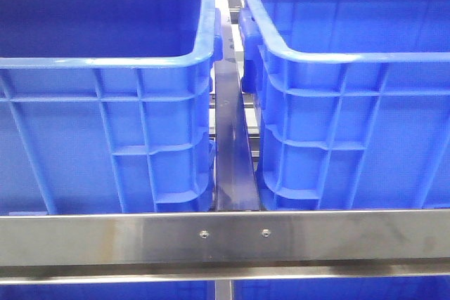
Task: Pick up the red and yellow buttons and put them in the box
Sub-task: 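Lower the left gripper toward the yellow-capped button in the button crate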
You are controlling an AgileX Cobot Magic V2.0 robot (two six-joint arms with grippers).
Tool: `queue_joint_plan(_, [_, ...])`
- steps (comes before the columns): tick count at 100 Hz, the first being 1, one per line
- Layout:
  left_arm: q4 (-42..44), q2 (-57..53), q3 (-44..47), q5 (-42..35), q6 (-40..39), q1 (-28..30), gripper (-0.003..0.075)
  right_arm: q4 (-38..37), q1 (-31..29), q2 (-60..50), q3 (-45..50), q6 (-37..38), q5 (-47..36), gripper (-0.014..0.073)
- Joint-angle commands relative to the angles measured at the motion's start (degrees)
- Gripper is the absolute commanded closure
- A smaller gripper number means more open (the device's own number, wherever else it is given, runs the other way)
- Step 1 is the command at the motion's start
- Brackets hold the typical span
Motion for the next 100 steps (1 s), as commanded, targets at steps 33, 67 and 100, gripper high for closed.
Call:
queue_joint_plan(33, [0.0,-1.7,1.4,-5.1,-0.6,-0.3,0.0740,-0.5,-0.1,-1.4,-1.0,0.0,-4.6,0.0655])
queue_joint_plan(67, [0.2,7.9,-15.3,7.2,-0.6,-0.3,0.0740,-0.5,0.2,-1.4,-1.0,0.0,-4.6,0.0655])
queue_joint_plan(100, [0.5,28.8,-35.1,19.5,-0.3,-0.3,0.0734,-0.5,0.2,-1.4,-1.0,0.0,-4.6,0.0655])
